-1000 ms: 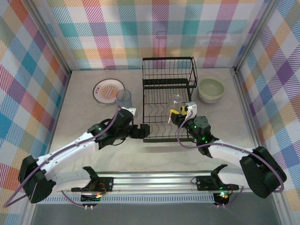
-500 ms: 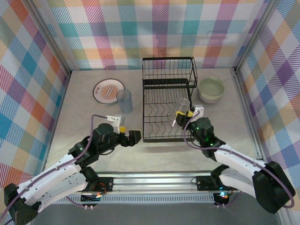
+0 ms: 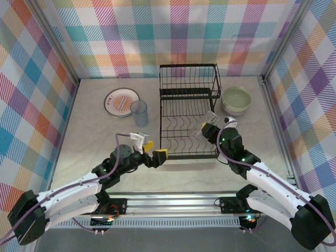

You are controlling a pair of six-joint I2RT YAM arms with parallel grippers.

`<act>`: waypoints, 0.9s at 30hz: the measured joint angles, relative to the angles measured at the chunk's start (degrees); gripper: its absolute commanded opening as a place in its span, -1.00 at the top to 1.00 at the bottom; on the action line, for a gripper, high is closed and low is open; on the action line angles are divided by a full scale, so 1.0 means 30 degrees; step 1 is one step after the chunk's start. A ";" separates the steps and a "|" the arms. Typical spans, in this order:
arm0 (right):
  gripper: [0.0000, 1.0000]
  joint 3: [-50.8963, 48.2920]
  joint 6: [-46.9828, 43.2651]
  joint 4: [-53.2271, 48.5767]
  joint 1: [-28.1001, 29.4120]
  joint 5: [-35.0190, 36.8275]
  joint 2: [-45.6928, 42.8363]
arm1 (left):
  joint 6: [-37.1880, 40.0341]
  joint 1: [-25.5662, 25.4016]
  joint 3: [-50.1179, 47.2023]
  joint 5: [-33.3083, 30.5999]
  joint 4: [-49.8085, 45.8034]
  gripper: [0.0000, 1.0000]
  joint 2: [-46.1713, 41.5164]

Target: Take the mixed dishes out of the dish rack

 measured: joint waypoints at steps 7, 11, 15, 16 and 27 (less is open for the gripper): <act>-0.02 0.1188 0.2528 -0.2499 -0.1282 -0.2164 -0.0714 | 0.3759 -0.1275 -0.0619 0.0415 0.6353 -0.88 0.4619; -0.03 0.1268 0.3752 -0.3526 -0.2011 -0.3687 -0.1362 | 0.5792 -0.1428 -0.0619 0.0947 0.9296 -0.85 0.6892; -0.03 0.1268 0.4816 -0.4320 -0.2237 -0.5129 -0.2208 | 0.7089 -0.1443 -0.0619 0.1566 1.2539 -0.84 0.8947; -0.03 0.1260 0.5100 -0.4415 -0.2251 -0.5508 -0.2382 | 0.7286 -0.1443 -0.0612 0.1734 1.3282 -0.81 0.9406; -0.02 0.0780 0.6754 -0.4787 -0.2339 -0.7701 -0.4036 | 0.7715 -0.1457 0.0969 0.1872 1.6262 -0.47 1.1912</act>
